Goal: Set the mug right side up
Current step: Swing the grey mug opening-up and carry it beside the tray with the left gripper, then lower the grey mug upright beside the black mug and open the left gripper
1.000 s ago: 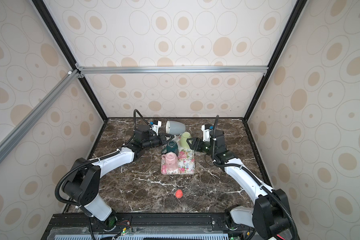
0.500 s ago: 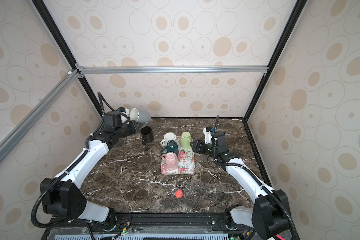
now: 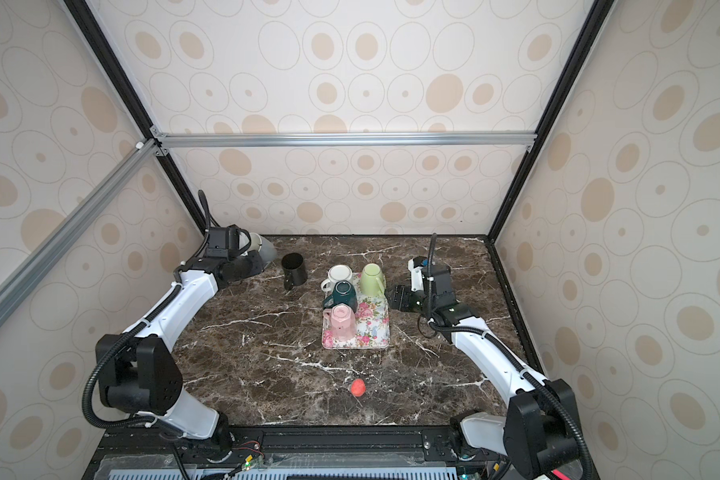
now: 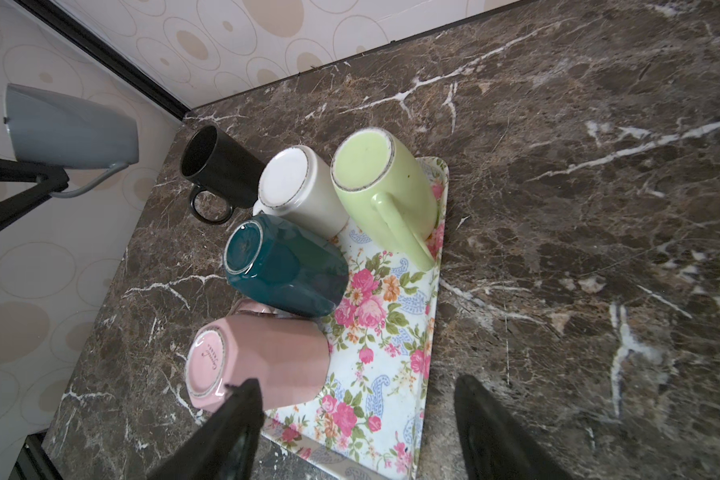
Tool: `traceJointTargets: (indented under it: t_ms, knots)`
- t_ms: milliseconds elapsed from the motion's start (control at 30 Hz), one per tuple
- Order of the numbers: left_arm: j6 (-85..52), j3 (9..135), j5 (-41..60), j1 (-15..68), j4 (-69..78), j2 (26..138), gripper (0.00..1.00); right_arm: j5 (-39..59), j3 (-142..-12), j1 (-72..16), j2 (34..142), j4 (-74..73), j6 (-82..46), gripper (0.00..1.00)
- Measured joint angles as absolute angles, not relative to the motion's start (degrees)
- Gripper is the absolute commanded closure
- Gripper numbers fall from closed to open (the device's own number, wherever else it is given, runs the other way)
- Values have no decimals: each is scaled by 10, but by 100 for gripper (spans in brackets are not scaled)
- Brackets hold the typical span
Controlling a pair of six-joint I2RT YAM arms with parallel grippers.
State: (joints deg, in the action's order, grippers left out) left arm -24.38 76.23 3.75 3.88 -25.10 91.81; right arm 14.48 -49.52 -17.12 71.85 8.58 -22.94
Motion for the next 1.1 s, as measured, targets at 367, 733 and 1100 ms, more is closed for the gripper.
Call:
traceJointTargets:
  t_ms: [367,733,1100]
  knots:
    - [-217,733,10,35,-240,948,100,134,-495,-169,721,90,-229,25]
    - [-213,710,20,36,-221,976,100,113,-495,-168,721,109,-226,25]
    - [-210,708,24,41,-214,992,100,122,-495,-168,721,113,-229,25]
